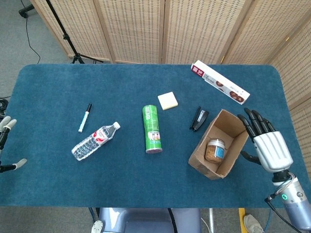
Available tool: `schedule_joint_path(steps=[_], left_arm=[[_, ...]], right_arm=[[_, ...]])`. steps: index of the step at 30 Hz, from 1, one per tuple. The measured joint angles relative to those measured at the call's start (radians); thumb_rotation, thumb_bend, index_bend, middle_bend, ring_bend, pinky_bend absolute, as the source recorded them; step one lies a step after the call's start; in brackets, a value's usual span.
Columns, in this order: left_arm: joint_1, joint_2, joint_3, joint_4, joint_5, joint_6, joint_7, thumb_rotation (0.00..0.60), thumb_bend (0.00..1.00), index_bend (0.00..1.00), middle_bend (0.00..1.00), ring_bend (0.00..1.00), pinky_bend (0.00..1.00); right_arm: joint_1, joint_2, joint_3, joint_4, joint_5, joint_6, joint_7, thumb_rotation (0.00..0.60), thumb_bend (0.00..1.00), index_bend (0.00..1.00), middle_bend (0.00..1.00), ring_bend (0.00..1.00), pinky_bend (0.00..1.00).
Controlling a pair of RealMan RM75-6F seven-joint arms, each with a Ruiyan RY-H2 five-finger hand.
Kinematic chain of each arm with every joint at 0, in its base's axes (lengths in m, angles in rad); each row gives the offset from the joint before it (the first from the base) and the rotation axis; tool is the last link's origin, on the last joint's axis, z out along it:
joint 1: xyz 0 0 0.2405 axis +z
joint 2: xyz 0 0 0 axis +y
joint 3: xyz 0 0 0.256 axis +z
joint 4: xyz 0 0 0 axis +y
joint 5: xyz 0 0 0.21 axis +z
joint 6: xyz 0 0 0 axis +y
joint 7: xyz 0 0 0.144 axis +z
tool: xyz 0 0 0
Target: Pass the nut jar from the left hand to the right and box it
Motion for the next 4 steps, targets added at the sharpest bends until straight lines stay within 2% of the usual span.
schedule_joint_path(steps=[4], left_arm=[[0.015, -0.023, 0.002, 0.016, -0.002, 0.022, 0.009, 0.6, 0.0, 0.0, 0.0, 0.0, 0.03]], right_arm=[[-0.085, -0.125, -0.045, 0.184, -0.09, 0.134, 0.002, 0.6, 0.0, 0.0, 0.0, 0.0, 0.18]])
